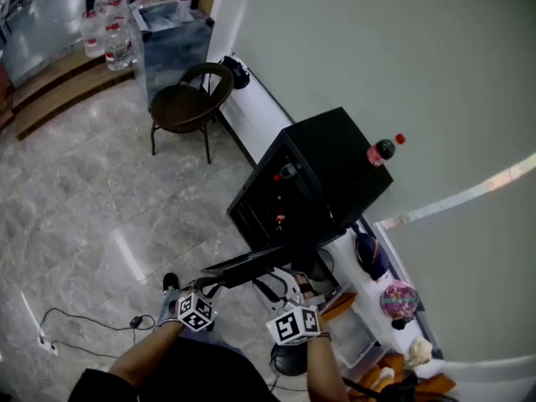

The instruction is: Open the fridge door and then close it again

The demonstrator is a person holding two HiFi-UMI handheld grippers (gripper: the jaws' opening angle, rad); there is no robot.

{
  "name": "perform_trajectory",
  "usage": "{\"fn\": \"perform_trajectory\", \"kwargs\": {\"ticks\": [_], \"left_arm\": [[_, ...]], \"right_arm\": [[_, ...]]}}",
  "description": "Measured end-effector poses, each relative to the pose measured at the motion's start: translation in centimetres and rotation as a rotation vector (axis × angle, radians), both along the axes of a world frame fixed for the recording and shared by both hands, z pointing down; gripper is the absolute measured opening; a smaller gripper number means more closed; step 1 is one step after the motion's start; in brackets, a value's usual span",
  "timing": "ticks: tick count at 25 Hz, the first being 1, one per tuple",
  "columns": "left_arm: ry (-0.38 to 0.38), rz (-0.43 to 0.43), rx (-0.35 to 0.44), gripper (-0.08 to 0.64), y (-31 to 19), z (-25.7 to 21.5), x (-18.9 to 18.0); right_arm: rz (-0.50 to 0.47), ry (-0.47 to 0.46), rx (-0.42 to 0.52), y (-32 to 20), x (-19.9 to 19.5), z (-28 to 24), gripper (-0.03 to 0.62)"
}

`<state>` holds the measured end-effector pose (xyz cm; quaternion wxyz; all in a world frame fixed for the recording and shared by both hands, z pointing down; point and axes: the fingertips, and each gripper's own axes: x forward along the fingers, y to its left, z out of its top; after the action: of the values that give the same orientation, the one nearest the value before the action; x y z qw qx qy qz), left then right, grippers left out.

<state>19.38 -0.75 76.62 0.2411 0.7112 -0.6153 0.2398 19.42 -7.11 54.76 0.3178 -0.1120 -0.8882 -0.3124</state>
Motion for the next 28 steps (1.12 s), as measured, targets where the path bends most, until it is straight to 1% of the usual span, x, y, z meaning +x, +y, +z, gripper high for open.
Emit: {"fn": "perform_trajectory", "kwargs": {"ticks": [11,15,19,22,28], "left_arm": [[-0.005,0.153,0.013,0.051,-3.8,0.1,-9.2],[-0.025,0.214,0.030,0.055,-6.1,0.1,-12.2],[-0.042,0.240,0.040,0.063,-8.8,0.2,-15.2],[-0.033,0.250,0.043,0.067,-10.8,0.1,-16.8],[-0.020,0.258,0.039,0.078,-14.5,0.4,-19.4]], "right_arm": [[0.152,-0.017,-0.007,-2.9,-7.6,0.0,0.179],[0.200,-0.029,-0.006,-4.8,-10.1,-0.1,0.183],[0.256,-0.037,-0.002,-7.0,-12.6,0.0,0.183],[0.293,-0.031,0.009,-8.5,-14.1,-0.1,0.183],[0.336,-0.007,0.025,-11.5,-16.3,0.3,0.179]]}}
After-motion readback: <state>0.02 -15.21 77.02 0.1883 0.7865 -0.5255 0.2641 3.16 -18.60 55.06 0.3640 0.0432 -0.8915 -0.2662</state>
